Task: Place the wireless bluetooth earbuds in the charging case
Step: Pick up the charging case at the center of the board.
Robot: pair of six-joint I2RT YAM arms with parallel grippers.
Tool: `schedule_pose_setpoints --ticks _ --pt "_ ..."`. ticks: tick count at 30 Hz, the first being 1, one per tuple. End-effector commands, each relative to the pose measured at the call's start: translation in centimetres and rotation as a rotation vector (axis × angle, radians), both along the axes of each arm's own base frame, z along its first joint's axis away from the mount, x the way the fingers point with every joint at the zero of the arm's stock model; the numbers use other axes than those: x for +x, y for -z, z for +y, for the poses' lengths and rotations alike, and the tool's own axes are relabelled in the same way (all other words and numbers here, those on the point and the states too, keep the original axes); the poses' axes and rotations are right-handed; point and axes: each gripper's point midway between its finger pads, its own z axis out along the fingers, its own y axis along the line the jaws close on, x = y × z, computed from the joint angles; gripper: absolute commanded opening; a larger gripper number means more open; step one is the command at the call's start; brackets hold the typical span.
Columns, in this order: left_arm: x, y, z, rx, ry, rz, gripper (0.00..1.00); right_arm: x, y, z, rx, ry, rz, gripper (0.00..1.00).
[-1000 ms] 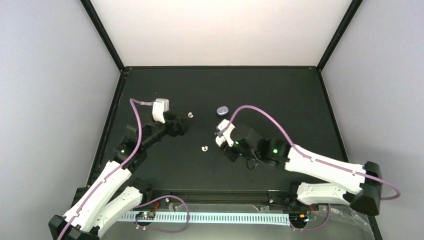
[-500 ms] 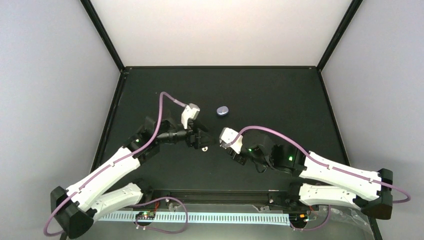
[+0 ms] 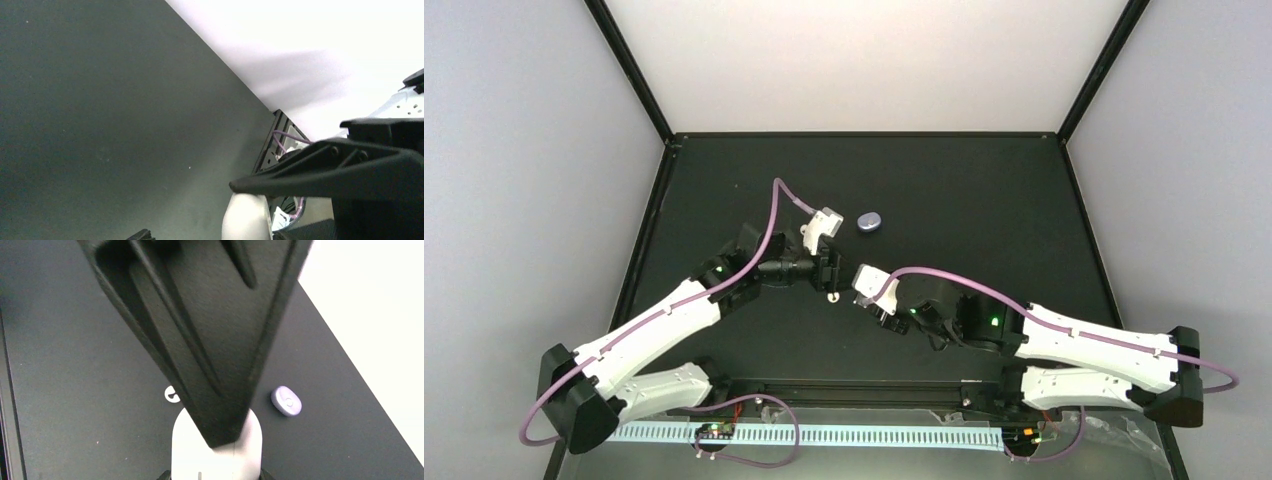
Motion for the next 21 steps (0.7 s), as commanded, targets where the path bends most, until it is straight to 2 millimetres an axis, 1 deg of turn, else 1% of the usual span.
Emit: schedule_pose_setpoints --ticks 1,4,10,14,18,21 --pt "0.1 -1.6 -0.7 -0.023 -0.004 0.025 0.62 0.4 -2.2 0.6 0.044 0.024 -0.046 0.01" --pt "-0.4 -1.7 -0.9 -0.032 0.006 0.027 0.59 0.7 -2.4 0.7 0.063 0.047 -0.045 0.01" --pt "-1.4 -0.4 -1.5 -0.026 0.030 0.055 0.55 0.9 -2.7 0.9 0.090 0.066 -0.042 0.01" --pt "-1.6 -0.2 -1.9 -0.031 0.036 0.066 0.49 0.9 -2.9 0.9 0.096 0.063 -0.041 0.01" --pt "-1.5 -0.3 -2.2 -0.041 0.039 0.069 0.39 0.8 -3.0 1.0 0.106 0.062 -0.039 0.01" --pt "-1.5 -0.2 -2.3 -0.043 0.040 0.074 0.37 0.9 -3.2 1.0 0.115 0.066 -0.038 0.01"
